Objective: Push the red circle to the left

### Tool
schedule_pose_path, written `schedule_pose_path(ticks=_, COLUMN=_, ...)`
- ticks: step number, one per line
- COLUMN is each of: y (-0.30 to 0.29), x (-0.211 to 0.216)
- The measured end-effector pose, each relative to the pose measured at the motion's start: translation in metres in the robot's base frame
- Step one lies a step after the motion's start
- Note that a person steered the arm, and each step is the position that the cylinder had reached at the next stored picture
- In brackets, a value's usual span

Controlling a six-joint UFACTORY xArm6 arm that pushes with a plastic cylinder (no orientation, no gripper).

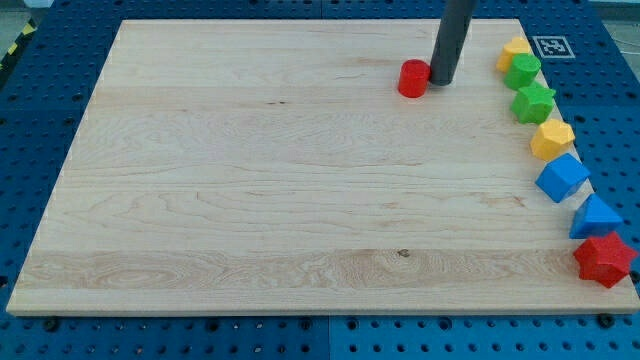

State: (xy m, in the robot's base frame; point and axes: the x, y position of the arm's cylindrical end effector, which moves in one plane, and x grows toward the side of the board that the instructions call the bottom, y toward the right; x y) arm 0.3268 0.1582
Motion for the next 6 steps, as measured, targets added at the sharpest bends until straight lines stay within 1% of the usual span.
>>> schedule_pose_path(ticks=1, y=-0.009, x=0.008)
schedule_pose_path(ticks=3, y=-0.055, x=0.008)
schedule_pose_path(ticks=4, y=-0.089, x=0.004)
schedule_pose_path(ticks=5, y=-0.073, x=-0.011)
schedule_pose_path(ticks=6, y=-0.042, x=-0.026)
